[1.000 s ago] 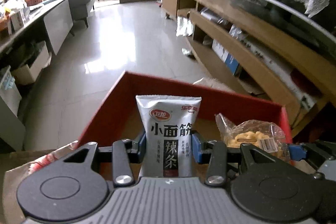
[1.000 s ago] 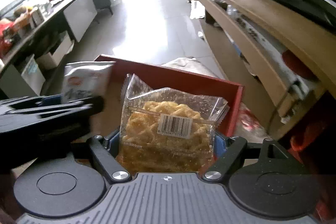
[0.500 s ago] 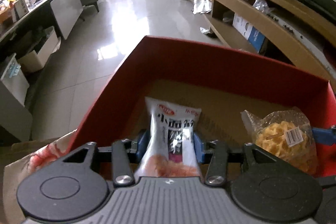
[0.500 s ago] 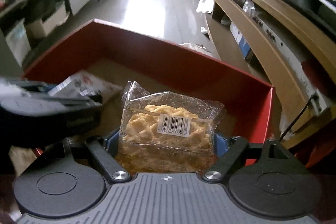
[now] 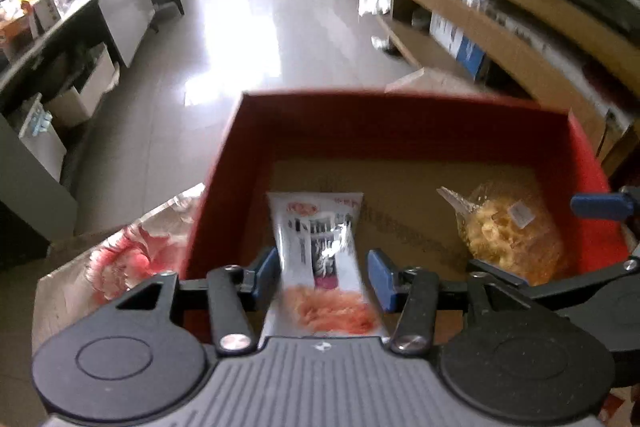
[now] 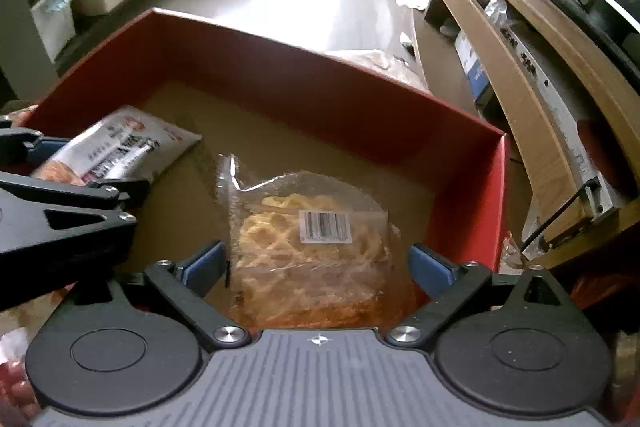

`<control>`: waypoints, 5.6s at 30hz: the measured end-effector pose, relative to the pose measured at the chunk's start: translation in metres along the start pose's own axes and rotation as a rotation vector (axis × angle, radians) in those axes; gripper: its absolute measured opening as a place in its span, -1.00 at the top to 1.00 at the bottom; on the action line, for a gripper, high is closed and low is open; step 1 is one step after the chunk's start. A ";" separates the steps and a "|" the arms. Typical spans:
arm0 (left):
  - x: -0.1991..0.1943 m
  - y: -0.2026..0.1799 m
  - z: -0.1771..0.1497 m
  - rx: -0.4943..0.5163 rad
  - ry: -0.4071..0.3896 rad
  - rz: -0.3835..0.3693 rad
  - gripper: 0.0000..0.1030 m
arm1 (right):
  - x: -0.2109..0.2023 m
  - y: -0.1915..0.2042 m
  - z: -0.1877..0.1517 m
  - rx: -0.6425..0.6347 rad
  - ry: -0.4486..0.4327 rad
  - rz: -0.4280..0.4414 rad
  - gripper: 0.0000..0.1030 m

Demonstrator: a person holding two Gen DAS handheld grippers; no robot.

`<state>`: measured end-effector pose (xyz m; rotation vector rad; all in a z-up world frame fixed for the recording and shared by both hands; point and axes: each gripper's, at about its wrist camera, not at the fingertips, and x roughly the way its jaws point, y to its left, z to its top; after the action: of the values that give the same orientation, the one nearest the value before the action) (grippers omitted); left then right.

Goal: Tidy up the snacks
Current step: 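Lower both packs into the red box and open both grippers, then move the left gripper to the blue wafer biscuit pack and grasp it, then grasp the gold wrapped snack with the right gripper while the left holds the blue pack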

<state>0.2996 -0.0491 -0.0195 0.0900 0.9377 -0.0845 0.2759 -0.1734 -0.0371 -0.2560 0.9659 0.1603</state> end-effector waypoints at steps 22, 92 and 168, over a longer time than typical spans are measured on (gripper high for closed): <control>-0.086 0.030 -0.044 -0.040 -0.043 -0.085 -0.30 | -0.071 -0.017 -0.012 0.123 -0.114 0.034 -0.99; -0.116 0.004 -0.240 0.439 0.332 -0.235 -0.85 | -0.130 -0.026 -0.161 0.258 0.047 0.142 -0.99; -0.132 0.007 -0.235 0.194 0.251 -0.182 -0.32 | -0.120 0.012 -0.222 0.174 0.150 0.065 0.11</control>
<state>0.0346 -0.0108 -0.0503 0.1980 1.1860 -0.3396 0.0303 -0.2274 -0.0600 -0.0772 1.1315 0.1169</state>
